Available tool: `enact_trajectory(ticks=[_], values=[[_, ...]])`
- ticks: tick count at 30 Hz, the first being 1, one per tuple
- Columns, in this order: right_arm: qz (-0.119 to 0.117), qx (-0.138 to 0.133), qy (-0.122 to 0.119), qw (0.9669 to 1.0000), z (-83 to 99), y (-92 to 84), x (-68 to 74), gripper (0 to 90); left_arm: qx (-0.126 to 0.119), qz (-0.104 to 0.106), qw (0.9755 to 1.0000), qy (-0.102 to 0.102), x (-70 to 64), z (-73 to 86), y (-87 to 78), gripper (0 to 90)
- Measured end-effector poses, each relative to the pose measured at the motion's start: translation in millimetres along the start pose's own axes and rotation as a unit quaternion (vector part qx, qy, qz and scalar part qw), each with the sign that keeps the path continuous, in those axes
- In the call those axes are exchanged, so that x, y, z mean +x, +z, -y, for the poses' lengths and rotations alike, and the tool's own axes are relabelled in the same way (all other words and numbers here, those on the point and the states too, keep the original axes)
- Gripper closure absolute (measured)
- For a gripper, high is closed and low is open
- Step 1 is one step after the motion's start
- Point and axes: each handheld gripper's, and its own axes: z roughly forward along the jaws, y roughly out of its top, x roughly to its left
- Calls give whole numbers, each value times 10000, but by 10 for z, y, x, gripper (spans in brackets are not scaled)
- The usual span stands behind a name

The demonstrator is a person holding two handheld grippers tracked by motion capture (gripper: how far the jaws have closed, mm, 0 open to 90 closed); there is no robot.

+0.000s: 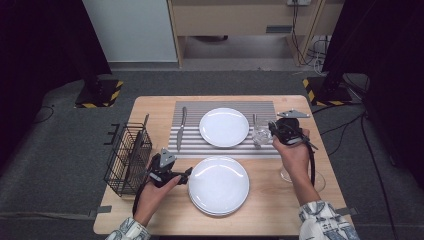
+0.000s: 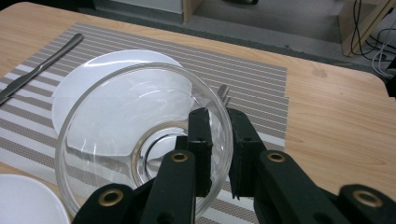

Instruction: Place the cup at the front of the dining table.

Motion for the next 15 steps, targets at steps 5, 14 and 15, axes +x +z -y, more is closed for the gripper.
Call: enact_trajectory(ticks=[5,14,15], values=[[-68,16,-38,10000,-8,42,80,813,-5,6,10000,-1,-1,0,-2,73],[-246,45,-76,9997,-32,152,279,814,-12,17,10000,-4,-9,-7,-10,73],[-264,50,-81,9996,-33,161,298,813,-12,17,10000,-3,-9,-6,-9,73]])
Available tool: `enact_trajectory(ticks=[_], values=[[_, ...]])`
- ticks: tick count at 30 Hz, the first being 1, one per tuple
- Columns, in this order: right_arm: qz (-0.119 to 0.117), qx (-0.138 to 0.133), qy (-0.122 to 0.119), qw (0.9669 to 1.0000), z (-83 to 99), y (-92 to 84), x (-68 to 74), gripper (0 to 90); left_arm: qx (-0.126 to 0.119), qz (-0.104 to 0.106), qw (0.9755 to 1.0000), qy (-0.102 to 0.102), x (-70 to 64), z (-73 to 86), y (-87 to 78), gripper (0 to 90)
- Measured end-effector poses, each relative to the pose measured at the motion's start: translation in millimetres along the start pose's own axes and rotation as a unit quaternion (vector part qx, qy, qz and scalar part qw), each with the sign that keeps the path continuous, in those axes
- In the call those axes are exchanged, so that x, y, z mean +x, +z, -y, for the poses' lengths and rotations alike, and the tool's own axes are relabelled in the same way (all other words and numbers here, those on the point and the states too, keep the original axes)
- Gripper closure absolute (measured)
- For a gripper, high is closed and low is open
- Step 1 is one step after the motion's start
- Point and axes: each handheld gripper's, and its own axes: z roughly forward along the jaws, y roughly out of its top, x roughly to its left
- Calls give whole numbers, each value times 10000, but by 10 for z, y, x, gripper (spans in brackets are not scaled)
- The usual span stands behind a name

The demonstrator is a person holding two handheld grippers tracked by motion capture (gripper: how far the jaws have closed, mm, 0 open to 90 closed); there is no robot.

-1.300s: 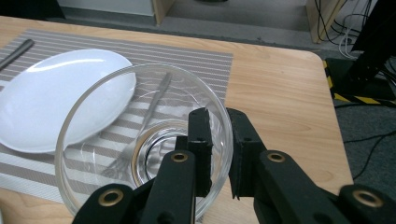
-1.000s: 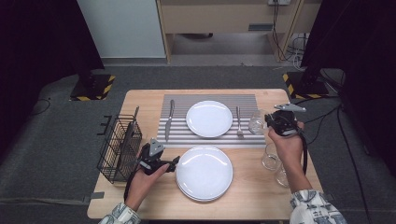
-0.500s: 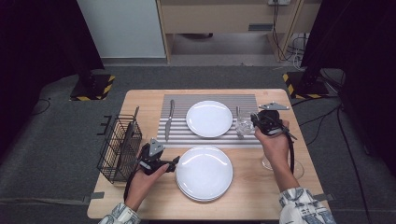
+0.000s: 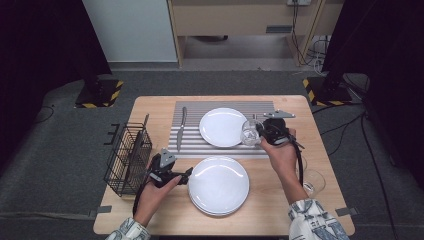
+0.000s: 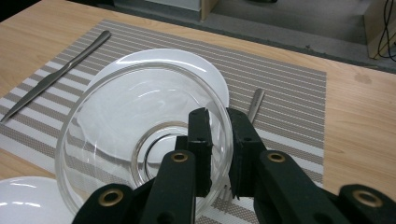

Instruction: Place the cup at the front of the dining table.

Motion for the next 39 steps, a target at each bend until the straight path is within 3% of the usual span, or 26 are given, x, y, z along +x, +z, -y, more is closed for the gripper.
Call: enact_trajectory(ticks=[14,39], values=[[-143,12,-50,9999,-42,107,185,814,-24,13,10000,-16,1,0,-6,73],[-306,63,-105,9995,-79,230,374,813,-35,24,10000,-33,-3,-2,-16,73]])
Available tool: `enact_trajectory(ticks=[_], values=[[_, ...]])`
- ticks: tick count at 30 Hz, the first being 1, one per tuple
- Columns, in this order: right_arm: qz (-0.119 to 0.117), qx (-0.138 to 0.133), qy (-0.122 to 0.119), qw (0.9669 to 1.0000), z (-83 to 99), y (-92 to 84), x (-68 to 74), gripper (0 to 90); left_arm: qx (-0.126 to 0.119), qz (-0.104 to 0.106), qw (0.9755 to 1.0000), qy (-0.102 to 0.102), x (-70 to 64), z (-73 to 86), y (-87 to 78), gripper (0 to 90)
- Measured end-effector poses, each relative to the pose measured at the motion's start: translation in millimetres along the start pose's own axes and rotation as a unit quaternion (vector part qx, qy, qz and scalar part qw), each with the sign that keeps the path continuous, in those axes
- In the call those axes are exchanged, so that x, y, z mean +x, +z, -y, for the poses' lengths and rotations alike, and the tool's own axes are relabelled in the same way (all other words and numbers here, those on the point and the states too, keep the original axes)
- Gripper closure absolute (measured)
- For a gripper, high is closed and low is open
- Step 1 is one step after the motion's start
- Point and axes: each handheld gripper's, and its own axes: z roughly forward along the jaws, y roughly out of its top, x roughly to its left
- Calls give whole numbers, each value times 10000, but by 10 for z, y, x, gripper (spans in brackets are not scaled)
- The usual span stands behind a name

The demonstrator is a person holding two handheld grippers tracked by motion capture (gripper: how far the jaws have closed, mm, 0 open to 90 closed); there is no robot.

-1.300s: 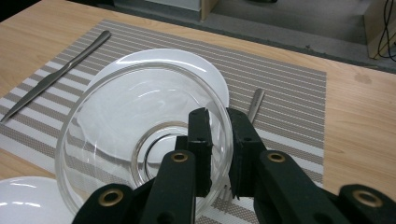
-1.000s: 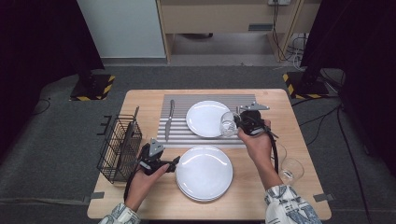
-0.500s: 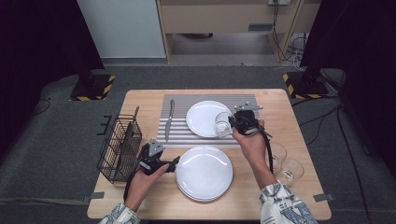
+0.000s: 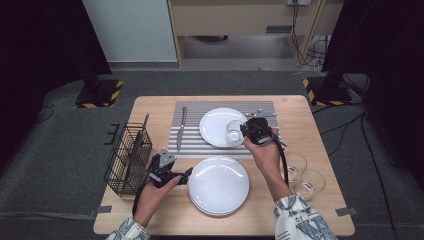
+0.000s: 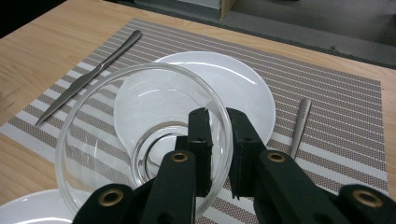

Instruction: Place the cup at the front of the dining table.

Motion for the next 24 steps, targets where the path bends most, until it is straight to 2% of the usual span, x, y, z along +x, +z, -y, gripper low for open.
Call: enact_trajectory(ticks=[24], values=[[-114,8,-35,9999,-14,116,134,814,7,10,10000,3,-4,0,-3,74]])
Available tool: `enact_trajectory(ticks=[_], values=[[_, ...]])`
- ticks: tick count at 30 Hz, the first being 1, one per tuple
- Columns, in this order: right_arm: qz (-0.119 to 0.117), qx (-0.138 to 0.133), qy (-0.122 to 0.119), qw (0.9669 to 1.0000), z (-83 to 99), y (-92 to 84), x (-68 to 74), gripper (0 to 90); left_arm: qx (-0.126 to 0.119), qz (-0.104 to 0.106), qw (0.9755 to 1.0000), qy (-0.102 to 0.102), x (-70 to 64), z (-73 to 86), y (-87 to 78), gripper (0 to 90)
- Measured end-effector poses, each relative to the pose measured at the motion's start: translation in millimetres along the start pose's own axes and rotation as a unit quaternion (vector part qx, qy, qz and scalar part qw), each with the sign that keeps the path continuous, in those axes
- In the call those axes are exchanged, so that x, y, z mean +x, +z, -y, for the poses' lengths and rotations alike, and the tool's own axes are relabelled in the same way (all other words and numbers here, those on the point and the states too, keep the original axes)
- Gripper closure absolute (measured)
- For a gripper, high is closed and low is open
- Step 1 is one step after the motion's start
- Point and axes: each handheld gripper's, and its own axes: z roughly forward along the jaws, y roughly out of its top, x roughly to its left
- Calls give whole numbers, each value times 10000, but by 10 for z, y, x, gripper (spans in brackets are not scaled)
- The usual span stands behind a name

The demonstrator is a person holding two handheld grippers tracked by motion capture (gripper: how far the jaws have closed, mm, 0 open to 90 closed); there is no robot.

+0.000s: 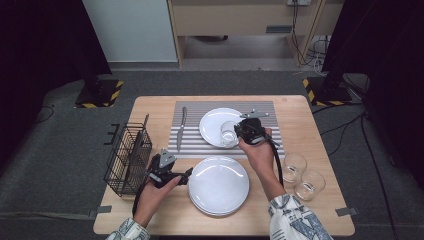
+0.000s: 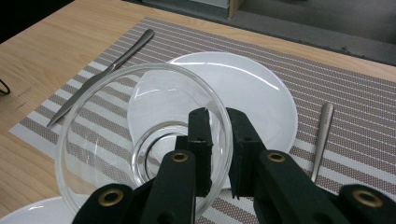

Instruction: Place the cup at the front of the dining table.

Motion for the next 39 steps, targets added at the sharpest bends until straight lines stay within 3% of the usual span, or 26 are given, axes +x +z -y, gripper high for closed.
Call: enact_trajectory(ticks=[39], values=[[-180,6,-33,9998,-20,158,171,814,38,-2,10000,-10,14,13,1,74]])
